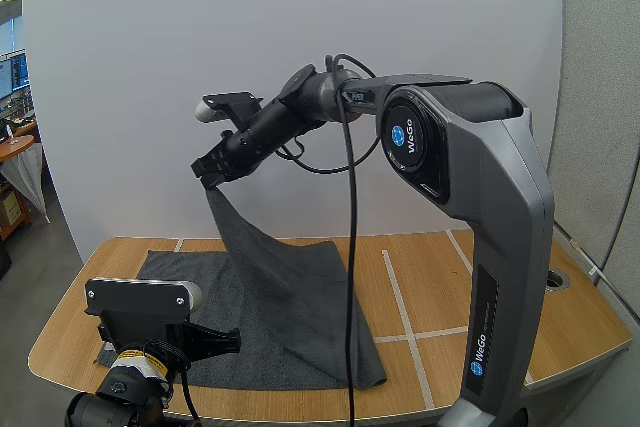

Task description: Fold the towel

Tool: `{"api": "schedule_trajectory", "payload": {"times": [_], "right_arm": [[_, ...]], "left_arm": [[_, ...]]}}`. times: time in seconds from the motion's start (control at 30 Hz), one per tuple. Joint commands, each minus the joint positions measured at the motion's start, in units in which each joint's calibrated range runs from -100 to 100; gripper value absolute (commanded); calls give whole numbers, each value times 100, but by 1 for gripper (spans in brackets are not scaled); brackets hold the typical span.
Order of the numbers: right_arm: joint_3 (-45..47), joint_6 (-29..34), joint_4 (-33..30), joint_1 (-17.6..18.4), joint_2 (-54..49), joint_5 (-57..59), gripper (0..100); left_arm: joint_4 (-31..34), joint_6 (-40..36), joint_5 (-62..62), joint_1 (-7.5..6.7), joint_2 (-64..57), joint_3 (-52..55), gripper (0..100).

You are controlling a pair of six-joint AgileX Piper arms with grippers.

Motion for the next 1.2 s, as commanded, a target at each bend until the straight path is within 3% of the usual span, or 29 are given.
{"api": "schedule_trajectory", "payload": {"times": [0.0, 0.33, 0.53, 1.17], "right_arm": [[5, 0, -11, 105, -117, -392, 0], [-24, 0, -298, 504, -104, -1737, 0], [-551, 275, -556, 614, 277, -1704, 0], [-1443, 264, -569, 645, 1375, -1779, 0]], "left_arm": [[47, -60, -131, -15, -16, 0, 0], [47, -60, -131, -15, -16, 0, 0], [47, -60, -131, -15, -16, 0, 0], [47, -60, -131, -15, -16, 0, 0]]}}
